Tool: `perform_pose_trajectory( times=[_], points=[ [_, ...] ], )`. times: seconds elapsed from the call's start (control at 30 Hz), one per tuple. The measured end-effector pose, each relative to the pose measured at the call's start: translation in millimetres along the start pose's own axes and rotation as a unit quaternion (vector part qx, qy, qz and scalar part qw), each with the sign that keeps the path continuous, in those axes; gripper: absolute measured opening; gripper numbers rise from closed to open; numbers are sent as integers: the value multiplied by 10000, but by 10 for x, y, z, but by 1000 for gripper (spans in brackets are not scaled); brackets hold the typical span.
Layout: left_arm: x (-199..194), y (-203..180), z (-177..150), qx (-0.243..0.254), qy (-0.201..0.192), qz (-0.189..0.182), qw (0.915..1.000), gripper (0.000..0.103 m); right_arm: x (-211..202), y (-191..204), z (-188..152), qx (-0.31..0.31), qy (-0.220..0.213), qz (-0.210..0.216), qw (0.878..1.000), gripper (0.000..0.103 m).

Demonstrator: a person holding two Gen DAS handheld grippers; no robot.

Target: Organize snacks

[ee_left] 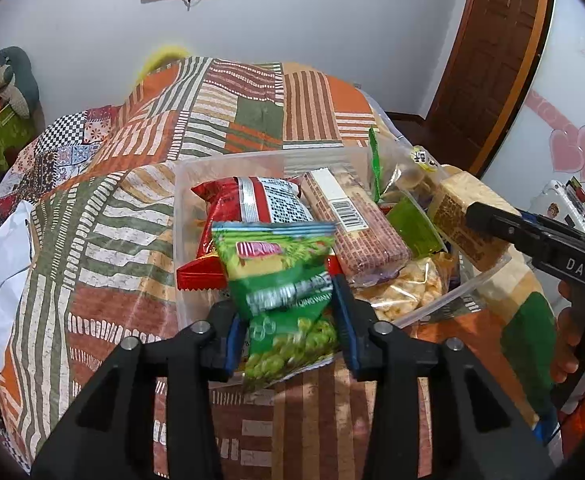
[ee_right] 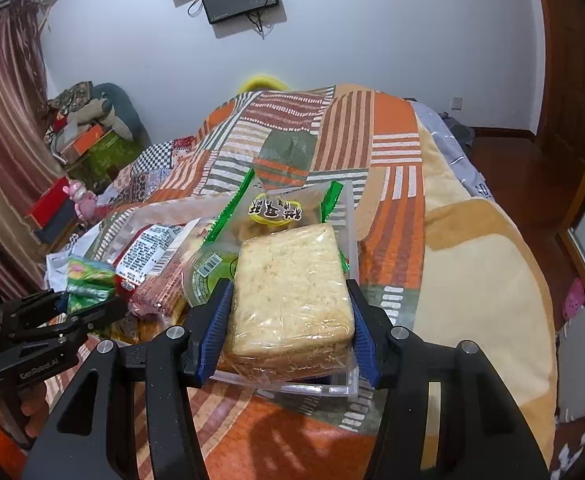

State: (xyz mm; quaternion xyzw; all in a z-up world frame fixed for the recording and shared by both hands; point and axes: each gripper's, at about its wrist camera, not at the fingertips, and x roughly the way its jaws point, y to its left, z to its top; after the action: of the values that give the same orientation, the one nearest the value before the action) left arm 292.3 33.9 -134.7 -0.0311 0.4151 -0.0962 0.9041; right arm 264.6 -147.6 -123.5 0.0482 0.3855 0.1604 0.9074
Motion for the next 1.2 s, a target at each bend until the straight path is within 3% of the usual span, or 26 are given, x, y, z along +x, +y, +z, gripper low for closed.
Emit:
perform_pose_trajectory(
  times=[0.1,0.4,0.57,0.83,0.97,1.1,1.2],
  points=[
    [-39,6,-2,-81,-53,19,10000,57,2,-3,-3,-70,76,-120,9999,54],
    [-380,4,39,-185,-285,20,9994,58,-412,85,6,-256,-183,-170,9994,61],
    [-876,-61,69,-286,-751,-40,9968,58,-807,250,35,-511,-604,-204,9967,65],
    [-1831,-294,30,-373,-1757,1,9837,60,-1565,508,26,-616,-1463,118,9873,74],
    [-2199,-434,-76,-320,-2205,146,9748,73,-1857,623,-25,-719,-1830,234,9802,81],
    [-2437,-565,-204,-205,-2504,266,9676,76,-1996,701,-91,-817,-2035,259,9753,89],
    [-2567,-634,-294,-199,-2688,347,9624,90,-2042,752,-139,-874,-2150,223,9724,99]
  ],
)
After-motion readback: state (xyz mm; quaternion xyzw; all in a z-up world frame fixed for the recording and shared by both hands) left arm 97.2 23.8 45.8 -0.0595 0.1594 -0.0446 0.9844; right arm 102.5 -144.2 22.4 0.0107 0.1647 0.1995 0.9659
